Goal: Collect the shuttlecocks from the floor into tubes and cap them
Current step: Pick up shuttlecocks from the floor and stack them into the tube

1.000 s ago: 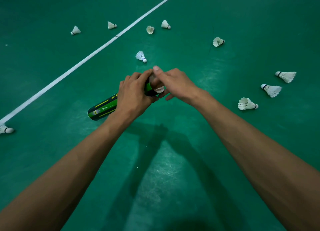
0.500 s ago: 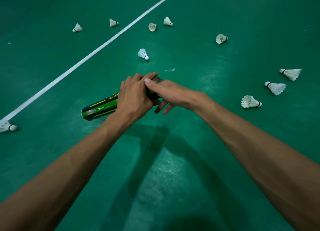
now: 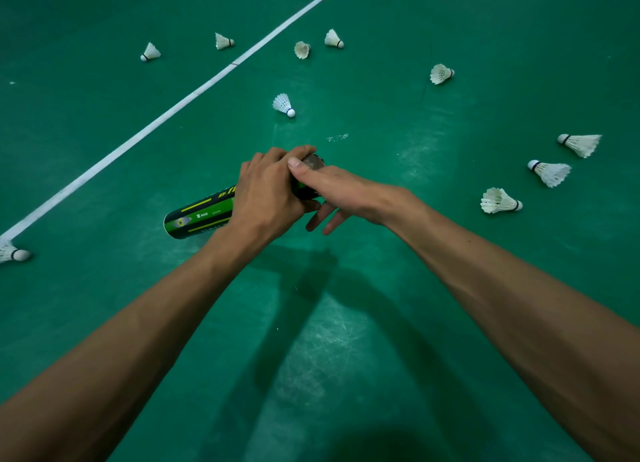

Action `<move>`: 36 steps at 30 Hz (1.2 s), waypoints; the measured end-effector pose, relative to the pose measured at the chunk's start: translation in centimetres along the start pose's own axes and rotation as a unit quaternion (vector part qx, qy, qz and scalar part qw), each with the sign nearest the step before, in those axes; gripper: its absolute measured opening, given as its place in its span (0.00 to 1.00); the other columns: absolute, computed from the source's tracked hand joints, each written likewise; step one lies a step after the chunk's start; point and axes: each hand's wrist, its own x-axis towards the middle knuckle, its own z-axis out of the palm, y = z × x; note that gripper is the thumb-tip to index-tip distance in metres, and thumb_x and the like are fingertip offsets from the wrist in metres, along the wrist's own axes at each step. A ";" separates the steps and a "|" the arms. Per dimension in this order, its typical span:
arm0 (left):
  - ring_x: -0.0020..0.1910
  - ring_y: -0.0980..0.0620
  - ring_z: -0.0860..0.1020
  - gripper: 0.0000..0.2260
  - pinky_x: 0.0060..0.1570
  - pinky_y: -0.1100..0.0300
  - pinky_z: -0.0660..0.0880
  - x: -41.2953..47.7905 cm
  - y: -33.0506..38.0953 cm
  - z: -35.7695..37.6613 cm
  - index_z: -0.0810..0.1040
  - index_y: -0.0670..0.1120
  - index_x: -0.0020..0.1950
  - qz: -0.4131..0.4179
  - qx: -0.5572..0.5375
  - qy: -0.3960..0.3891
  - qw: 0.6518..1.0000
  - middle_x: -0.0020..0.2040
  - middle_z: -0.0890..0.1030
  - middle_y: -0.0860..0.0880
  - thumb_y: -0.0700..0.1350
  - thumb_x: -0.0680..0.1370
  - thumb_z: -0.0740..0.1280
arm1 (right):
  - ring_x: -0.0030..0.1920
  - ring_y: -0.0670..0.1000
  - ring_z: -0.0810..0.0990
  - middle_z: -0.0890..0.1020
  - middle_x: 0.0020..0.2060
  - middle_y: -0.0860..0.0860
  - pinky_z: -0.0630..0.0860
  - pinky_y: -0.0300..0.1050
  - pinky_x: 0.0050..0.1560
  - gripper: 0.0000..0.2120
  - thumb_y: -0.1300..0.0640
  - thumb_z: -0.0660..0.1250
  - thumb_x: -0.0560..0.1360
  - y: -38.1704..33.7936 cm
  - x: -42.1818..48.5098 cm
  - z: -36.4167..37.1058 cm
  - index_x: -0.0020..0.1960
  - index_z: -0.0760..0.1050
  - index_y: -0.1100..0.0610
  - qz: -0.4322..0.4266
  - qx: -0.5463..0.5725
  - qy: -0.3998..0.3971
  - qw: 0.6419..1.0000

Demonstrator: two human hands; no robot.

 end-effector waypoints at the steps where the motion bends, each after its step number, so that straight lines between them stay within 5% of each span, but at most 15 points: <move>1: 0.53 0.40 0.76 0.33 0.56 0.48 0.69 0.1 0.0 0.0 0.76 0.54 0.74 0.000 0.000 0.001 1.000 0.57 0.81 0.45 0.54 0.68 0.77 | 0.46 0.60 0.87 0.77 0.67 0.57 0.83 0.63 0.50 0.30 0.31 0.50 0.81 0.0 0.1 0.0 0.72 0.67 0.51 0.000 0.002 -0.001 1.000; 8: 0.55 0.41 0.76 0.32 0.57 0.50 0.67 0.0 0.0 0.4 0.74 0.55 0.75 -0.009 0.004 -0.005 1.000 0.58 0.81 0.46 0.52 0.71 0.76 | 0.51 0.62 0.85 0.71 0.71 0.53 0.82 0.65 0.52 0.28 0.33 0.47 0.82 0.2 0.1 0.8 0.77 0.57 0.46 -0.007 0.010 0.002 1.000; 13: 0.59 0.40 0.76 0.32 0.59 0.48 0.68 -0.4 -0.7 1.3 0.73 0.56 0.76 -0.041 0.000 -0.015 0.999 0.61 0.81 0.46 0.54 0.72 0.75 | 0.45 0.61 0.86 0.78 0.64 0.52 0.85 0.61 0.46 0.25 0.34 0.50 0.82 0.8 1.3 1.7 0.71 0.67 0.47 -0.029 -0.012 0.044 0.999; 17: 0.60 0.40 0.77 0.36 0.59 0.47 0.69 0.0 -1.3 1.3 0.73 0.56 0.74 -0.065 0.007 -0.008 0.998 0.60 0.81 0.46 0.56 0.68 0.79 | 0.32 0.56 0.86 0.86 0.45 0.57 0.84 0.62 0.38 0.20 0.43 0.61 0.82 1.3 1.9 1.6 0.47 0.82 0.57 -0.084 0.006 0.182 0.980; 21: 0.59 0.40 0.77 0.37 0.58 0.48 0.70 0.7 -2.0 0.3 0.73 0.55 0.73 -0.079 0.012 0.005 0.997 0.60 0.81 0.46 0.56 0.66 0.81 | 0.31 0.48 0.85 0.86 0.36 0.49 0.83 0.57 0.42 0.12 0.50 0.67 0.76 2.0 2.7 0.5 0.41 0.84 0.56 -0.154 0.026 0.398 0.904; 23: 0.58 0.40 0.78 0.36 0.58 0.47 0.72 1.1 -2.1 -0.3 0.73 0.54 0.72 -0.089 -0.002 0.025 0.996 0.59 0.81 0.47 0.56 0.65 0.80 | 0.39 0.48 0.85 0.86 0.45 0.45 0.83 0.53 0.50 0.09 0.50 0.71 0.74 1.8 2.8 0.3 0.51 0.84 0.53 -0.157 0.022 0.385 0.909; 27: 0.55 0.40 0.79 0.31 0.56 0.44 0.75 1.9 -1.7 -1.7 0.76 0.52 0.68 -0.106 -0.053 0.103 0.988 0.57 0.82 0.47 0.61 0.67 0.73 | 0.52 0.48 0.82 0.79 0.64 0.51 0.79 0.48 0.60 0.28 0.49 0.76 0.74 0.9 3.3 1.2 0.70 0.73 0.56 -0.151 0.075 0.291 0.942; 31: 0.55 0.44 0.81 0.29 0.56 0.45 0.77 2.9 -0.8 -2.9 0.76 0.54 0.67 -0.107 -0.107 0.155 0.976 0.56 0.83 0.51 0.62 0.68 0.74 | 0.55 0.49 0.84 0.84 0.57 0.51 0.80 0.51 0.61 0.30 0.46 0.78 0.66 -1.5 3.8 1.9 0.64 0.78 0.57 -0.203 0.145 0.259 0.933; 36: 0.52 0.54 0.83 0.27 0.55 0.51 0.79 4.0 -0.2 -4.6 0.78 0.53 0.63 -0.156 -0.231 0.207 0.938 0.53 0.85 0.57 0.60 0.68 0.79 | 0.49 0.42 0.82 0.85 0.52 0.50 0.78 0.37 0.53 0.26 0.50 0.78 0.65 -5.2 4.7 1.8 0.60 0.79 0.59 -0.239 0.175 0.286 0.911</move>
